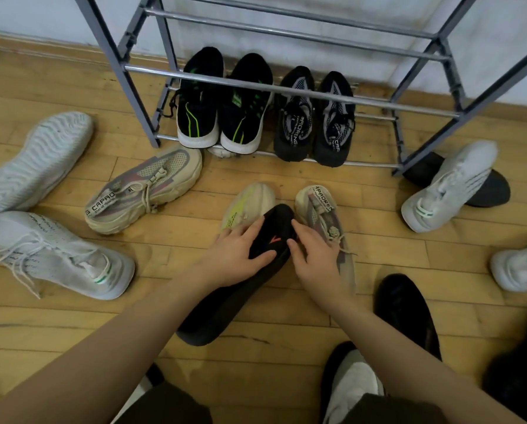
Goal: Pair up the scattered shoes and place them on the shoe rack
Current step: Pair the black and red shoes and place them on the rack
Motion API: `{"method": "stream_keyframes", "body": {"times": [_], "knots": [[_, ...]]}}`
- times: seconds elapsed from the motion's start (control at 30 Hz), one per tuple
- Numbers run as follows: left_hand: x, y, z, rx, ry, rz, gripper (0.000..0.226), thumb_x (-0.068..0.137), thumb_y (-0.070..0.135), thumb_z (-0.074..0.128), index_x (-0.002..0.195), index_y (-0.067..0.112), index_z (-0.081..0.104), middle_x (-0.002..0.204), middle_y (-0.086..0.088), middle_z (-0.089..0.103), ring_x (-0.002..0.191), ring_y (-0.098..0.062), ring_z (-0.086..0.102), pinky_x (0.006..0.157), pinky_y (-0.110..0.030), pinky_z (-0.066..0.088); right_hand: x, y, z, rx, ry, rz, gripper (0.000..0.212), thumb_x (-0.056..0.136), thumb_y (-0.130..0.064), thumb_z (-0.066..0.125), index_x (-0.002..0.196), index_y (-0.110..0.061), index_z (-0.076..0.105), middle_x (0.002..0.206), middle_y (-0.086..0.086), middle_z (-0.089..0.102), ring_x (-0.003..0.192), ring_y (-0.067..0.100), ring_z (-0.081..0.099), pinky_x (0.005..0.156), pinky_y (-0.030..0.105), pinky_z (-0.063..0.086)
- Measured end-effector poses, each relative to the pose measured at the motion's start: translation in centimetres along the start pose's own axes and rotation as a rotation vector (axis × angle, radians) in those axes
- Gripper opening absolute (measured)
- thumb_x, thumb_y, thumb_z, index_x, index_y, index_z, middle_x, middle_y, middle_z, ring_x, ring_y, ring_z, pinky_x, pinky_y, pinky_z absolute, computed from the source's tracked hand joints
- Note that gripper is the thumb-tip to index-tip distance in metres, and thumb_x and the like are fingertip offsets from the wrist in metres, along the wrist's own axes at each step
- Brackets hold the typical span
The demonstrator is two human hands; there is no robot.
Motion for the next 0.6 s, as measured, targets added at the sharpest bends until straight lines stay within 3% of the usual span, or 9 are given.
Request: {"method": "stream_keyframes", "body": {"times": [0.1,0.17,0.27,0.33,0.43,0.6], "knots": [[0.4,-0.5,-0.5,0.006,0.005,-0.02,0.076,0.085,0.063,0.04,0.146,0.038,0.003,0.155,-0.006,0.019,0.135,-0.036,0.023,0.11,-0.044,0.022,0.1,-0.4,0.6,0.009,-0.004,-0.02,0.043,0.098,-0.023,0.043,0.14,-0.02,0.041,0.14,0.002,0.048,0.128,0.015,0.041,0.092,0.022,0.015],[0.5,-0.6,-1.2,-0.027,0.08,-0.014,0.073,0.085,0.061,0.042,0.146,0.041,0.007,0.148,-0.009,0.03,0.127,-0.035,0.031,0.105,-0.044,0.025,0.2,-0.6,0.7,0.043,-0.007,-0.038,0.043,0.098,-0.021,0.043,0.141,-0.02,0.039,0.142,0.003,0.045,0.128,0.017,0.041,0.095,0.024,0.018],[-0.1,-0.5,-1.8,-0.08,0.181,0.01,0.07,0.084,0.059,0.044,0.144,0.042,0.013,0.134,-0.006,0.035,0.117,-0.028,0.039,0.1,-0.041,0.029,0.3,-1.2,0.3,0.076,-0.01,-0.106,0.046,0.098,-0.017,0.044,0.142,-0.018,0.036,0.143,0.003,0.043,0.128,0.019,0.041,0.095,0.014,0.019],[-0.7,-0.4,-2.1,-0.145,0.192,0.018,0.069,0.086,0.054,0.047,0.145,0.039,0.014,0.134,-0.005,0.031,0.109,-0.023,0.049,0.096,-0.037,0.042,0.5,-1.8,0.1,0.123,-0.016,-0.126,0.048,0.097,-0.015,0.044,0.144,-0.017,0.033,0.143,0.003,0.043,0.127,0.016,0.041,0.101,0.012,0.02],[-1.2,-0.5,-3.9,-0.175,0.283,0.039,0.065,0.087,0.046,0.05,0.144,0.036,0.023,0.127,-0.003,0.032,0.092,-0.019,0.056,0.083,-0.031,0.047,1.6,-3.1,-0.5,0.2,-0.024,-0.139,0.05,0.097,-0.009,0.044,0.144,-0.017,0.032,0.143,0.001,0.042,0.127,0.006,0.037,0.108,0.038,0.033],[-1.0,-0.2,-7.1,-0.22,0.39,0.053,0.064,0.088,0.039,0.054,0.144,0.029,0.027,0.116,-0.001,0.028,0.104,-0.021,0.046,0.09,-0.028,0.039,4.7,-5.0,-2.0,0.169,-0.007,-0.234,0.05,0.094,-0.002,0.042,0.143,-0.011,0.034,0.144,0.006,0.043,0.133,0.016,0.037,0.108,0.051,0.028]]}}
Point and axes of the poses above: each hand's wrist, its own x-axis towards the middle knuckle, its own z-axis out of the palm, y = z × x, the point moved 5 cm from there along x, towards the middle knuckle
